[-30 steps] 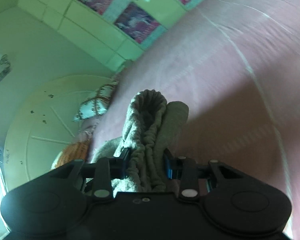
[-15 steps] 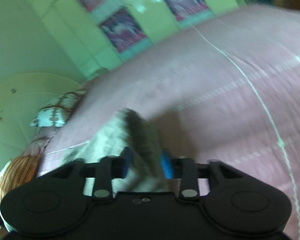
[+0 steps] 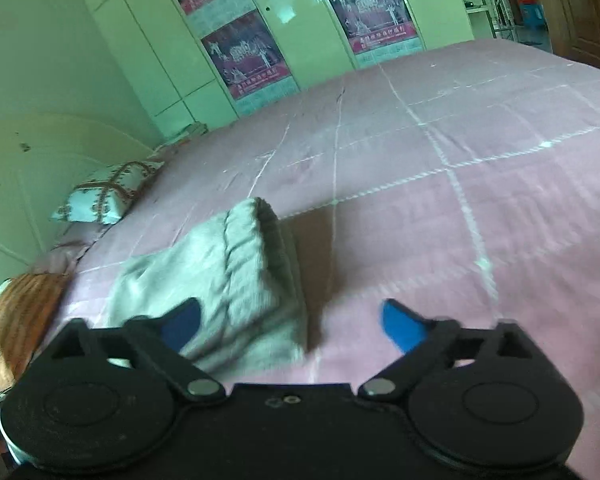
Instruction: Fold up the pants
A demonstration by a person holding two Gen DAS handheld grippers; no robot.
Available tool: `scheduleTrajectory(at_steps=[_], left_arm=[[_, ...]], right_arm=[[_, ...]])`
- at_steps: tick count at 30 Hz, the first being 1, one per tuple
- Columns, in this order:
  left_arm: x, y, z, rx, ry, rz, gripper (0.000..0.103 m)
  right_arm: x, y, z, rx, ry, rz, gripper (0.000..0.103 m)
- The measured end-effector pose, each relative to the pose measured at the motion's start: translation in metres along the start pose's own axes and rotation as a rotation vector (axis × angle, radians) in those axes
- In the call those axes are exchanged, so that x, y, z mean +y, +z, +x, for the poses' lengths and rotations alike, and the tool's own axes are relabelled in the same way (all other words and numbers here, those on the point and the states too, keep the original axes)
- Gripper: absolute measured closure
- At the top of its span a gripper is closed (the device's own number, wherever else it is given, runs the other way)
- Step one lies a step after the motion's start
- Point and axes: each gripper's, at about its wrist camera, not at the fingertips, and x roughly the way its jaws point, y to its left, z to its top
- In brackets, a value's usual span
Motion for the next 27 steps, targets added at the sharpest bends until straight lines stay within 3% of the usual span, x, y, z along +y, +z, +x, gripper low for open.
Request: scheduleTrajectory(at_steps=[6,10,12,16,21,27], left_arm=[[0.008,-0.058,-0.104,-0.026,-0.018,-0.088,0.0],[-0.015,-0.085,-0.164,-0.085,0.017,-0.01,0.0],[-0.027,-0.091,-0.191,-0.078,-0.003,0.024,0.0],[-0.049,-0.097,-0.241,-0.096,-0.057,0.056,0.0],[-0.066,-0.108,-0.292,-0.144,-0.093,0.119,0.0],[-0.075,-0.114,-0.34,-0.197,-0.143,0.078,0.0]], right_arm=[[0.026,-0.053,-0.103,-0.033,-0.012,-0.086,0.006],[0.059,-0.087,-0.16,-0.047,-0.068,-0.185,0.006],[0.071,-0.103,-0.185,-0.051,-0.082,-0.209,0.006],[0.092,-0.124,-0.221,-0.036,-0.064,-0.254,0.006],[0.116,-0.138,-0.255,-0.087,-0.05,-0.302,0.006],[0.128,-0.143,-0.292,-0.137,-0.04,-0.331,0.006]])
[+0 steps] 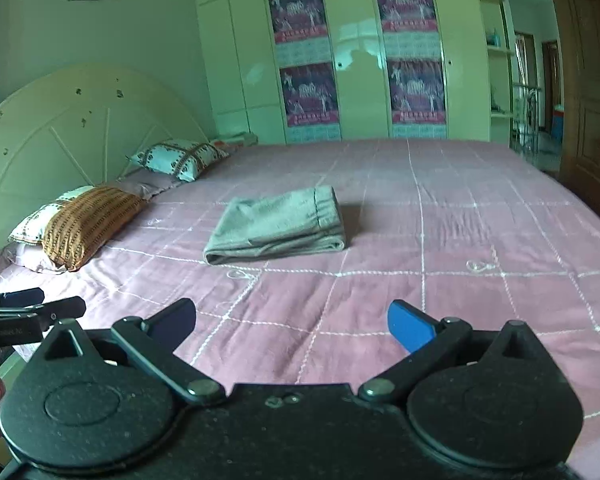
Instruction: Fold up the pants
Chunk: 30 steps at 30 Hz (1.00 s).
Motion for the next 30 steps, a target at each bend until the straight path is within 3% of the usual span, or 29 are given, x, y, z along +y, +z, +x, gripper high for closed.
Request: scheduleTrajectory(at_steps=[4,14,30], left_arm=[[-0.006,0.006,-0.02,-0.04,-0.006,-0.022,0.0],[-0.021,0.015,-0.053,-0.071,-0.025,0.033,0.0],[-0.028,0.018,-0.055,-0.077,-0.019,0.046,0.0]], right_arm=[[0.005,0.008,-0.017,-0.014,-0.029,-0.032,0.006],[0.025,0.014,-0.038,-0.065,0.0,-0.057,0.006],[0.03,0.01,-0.036,-0.089,-0.026,-0.048,0.006]])
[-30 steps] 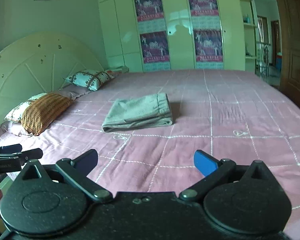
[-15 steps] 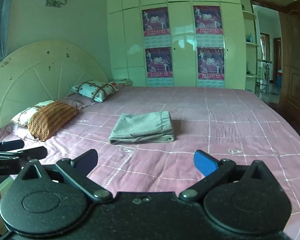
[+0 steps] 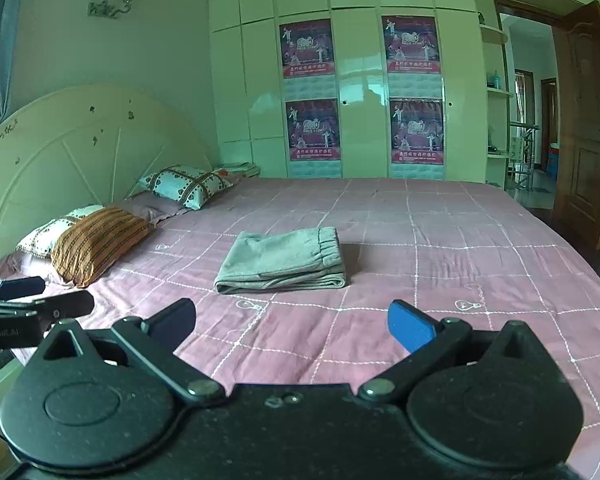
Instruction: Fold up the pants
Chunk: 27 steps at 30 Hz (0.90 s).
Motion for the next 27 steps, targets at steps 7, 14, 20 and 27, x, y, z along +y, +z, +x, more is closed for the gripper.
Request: scheduleTrajectory(at_steps=[7,14,20,27], left_arm=[[-0.0032,-0.0006,-0.0028,-0.011,-0.024,-0.006,0.0],[-0.0023,-0.0015,-0.003,-0.01,-0.031,-0.006,0.0],[-0.0015,-0.002,-0.0052,-0.035,-0.017,0.011,0.0],[-0.0052,0.0002,-0.0053,-0.031,-0.04,0.018,0.0]], right_arm=[[0.0017,0.0021,-0.0032,-0.012,0.002,-0.008,0.006],[0.0044,0.0018,-0.004,-0.01,0.004,-0.01,0.006],[0.0015,0.0021,-0.0045,-0.014,0.004,-0.011,0.006],[0.0,0.0014,-0.005,-0.018,0.004,-0.015,0.006]])
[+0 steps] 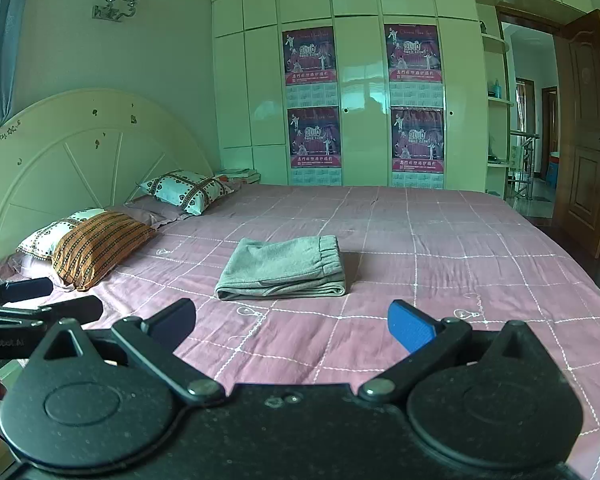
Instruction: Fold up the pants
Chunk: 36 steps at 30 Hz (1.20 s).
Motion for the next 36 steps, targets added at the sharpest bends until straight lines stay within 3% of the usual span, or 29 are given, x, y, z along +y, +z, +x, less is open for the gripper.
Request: scheduleTrajectory(at_steps=[36], left_arm=[[-0.0007,-0.0007,-0.0034,-0.017,-0.02,0.002,0.0]], right_arm=[[-0.0026,0.0013,-0.0012,-0.003,0.001,-0.002,0.006]])
